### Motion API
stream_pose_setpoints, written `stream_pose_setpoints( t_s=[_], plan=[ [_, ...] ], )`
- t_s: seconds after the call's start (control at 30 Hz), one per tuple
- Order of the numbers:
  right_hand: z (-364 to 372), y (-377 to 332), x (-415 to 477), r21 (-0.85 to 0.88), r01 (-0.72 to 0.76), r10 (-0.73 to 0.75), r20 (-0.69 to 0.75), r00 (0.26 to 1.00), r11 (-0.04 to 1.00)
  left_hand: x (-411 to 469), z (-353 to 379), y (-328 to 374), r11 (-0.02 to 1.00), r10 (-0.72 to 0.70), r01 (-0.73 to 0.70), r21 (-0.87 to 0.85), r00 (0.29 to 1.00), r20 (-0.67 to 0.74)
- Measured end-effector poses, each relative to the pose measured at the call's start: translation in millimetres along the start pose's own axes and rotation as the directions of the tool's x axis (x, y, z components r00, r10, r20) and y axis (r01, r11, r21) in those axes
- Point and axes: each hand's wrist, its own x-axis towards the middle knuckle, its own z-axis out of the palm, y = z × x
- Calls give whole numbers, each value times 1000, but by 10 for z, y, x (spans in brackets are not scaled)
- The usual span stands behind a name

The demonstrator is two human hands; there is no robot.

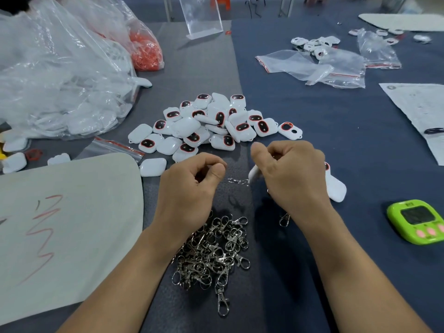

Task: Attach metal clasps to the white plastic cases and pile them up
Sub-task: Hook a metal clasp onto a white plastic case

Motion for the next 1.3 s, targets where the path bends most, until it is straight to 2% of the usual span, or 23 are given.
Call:
stream_pose_setpoints(
  t_s=[0.1,0.17,0.3,0.37,0.5,0.63,0.73,0.83,0.9,0.93,1.0,1.1,1.17,1.23,1.3],
  plan=[
    [-61,82,64,-167,-12,0,-71,997,986,27,-12,-31,966,43,-18,260,995,-91],
    [-87,120,92,-200,-31,12,-95,995,979,65,-32,-85,924,66,-10,383,989,-132],
    [-101,174,136,-220,-13,-17,-137,990,975,123,-87,-194,857,54,10,515,992,-111],
    [-57,135,101,-224,64,-93,-125,988,972,126,-87,-220,829,71,-20,559,995,-70],
    [93,18,-30,-215,223,-230,-7,973,951,140,-73,-231,795,81,-45,605,996,-33],
    [221,-70,-119,-204,254,-210,215,954,945,141,-90,-244,771,106,-107,627,994,39],
    [274,-95,-143,-296,309,-192,364,911,904,151,-92,-224,819,68,-74,570,997,32],
    [233,-91,-143,-499,285,-170,264,949,818,162,-94,-207,857,45,-38,513,999,-1],
    [217,-74,-142,-537,245,-178,175,968,807,155,-94,-209,869,59,-51,493,998,-2],
    [219,-66,-147,-486,231,-180,149,972,843,154,-98,-210,880,69,-50,472,997,-22],
    [239,-76,-161,-275,189,-157,136,978,943,151,-105,-194,917,94,-50,395,991,-92],
    [289,-112,-189,7,139,-138,198,970,990,133,-82,-129,992,108,-102,77,991,-81],
    [311,-119,-178,175,75,-115,233,966,982,121,-73,-72,986,86,-90,-138,996,-38],
    [304,-104,-148,292,-9,-65,245,967,956,125,-97,-67,982,43,-58,-178,995,-88],
    [291,-72,-122,307,-67,-5,229,973,949,138,-169,-98,996,-31,13,-93,981,-194]
  ],
)
